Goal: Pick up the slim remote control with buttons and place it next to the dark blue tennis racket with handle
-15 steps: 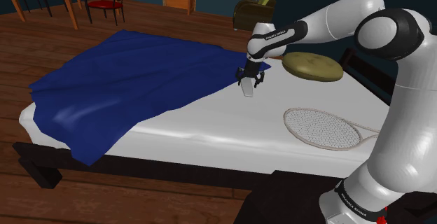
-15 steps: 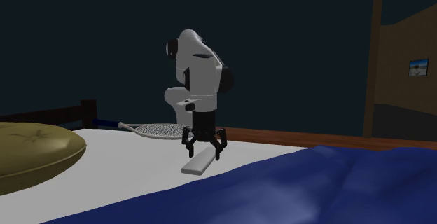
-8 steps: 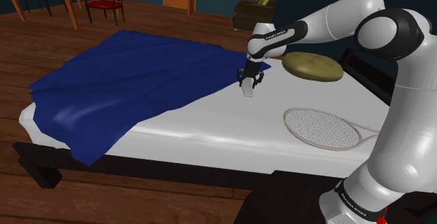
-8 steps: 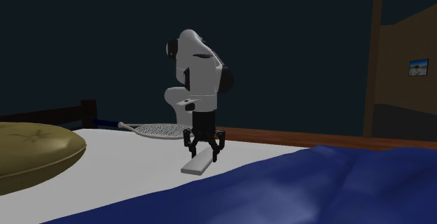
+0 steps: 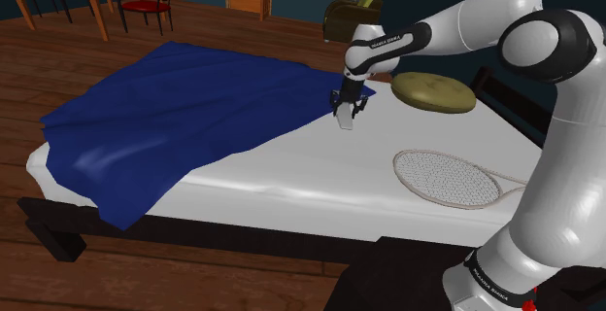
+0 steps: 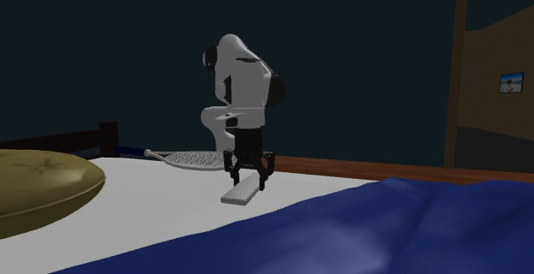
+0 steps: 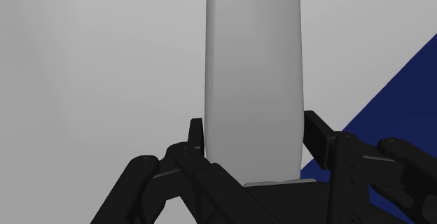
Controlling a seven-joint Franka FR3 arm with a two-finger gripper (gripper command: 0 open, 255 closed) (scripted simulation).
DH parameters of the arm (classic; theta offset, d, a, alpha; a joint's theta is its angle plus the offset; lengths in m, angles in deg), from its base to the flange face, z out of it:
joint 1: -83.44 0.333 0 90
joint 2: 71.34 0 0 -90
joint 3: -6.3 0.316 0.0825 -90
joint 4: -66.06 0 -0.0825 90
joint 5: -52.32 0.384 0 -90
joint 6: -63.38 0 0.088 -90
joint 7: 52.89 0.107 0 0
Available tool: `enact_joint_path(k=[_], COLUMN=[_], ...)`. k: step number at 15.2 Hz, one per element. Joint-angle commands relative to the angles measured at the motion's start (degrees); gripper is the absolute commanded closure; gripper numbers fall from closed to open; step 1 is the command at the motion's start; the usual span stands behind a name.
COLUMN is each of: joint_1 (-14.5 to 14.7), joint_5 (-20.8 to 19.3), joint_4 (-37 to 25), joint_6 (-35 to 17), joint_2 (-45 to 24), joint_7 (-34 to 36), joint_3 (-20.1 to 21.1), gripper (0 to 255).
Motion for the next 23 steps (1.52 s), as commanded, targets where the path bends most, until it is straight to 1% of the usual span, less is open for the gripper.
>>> enact_joint_path(k=[1,17,18,23], joint_1=[0.0,0.0,0.0,-3.2], joint_5=[0.0,0.1,0.1,0.7], joint_4=[-0.6,-7.6,-7.6,2.0], joint_6=[1.2,12.1,12.1,9.5], joint_2=[0.6,4.5,4.5,11.4], joint_7=[0.1,0.0,0.0,-5.2], joint_3=[0.0,0.1,0.1,-1.8], gripper=[255,255,255,255])
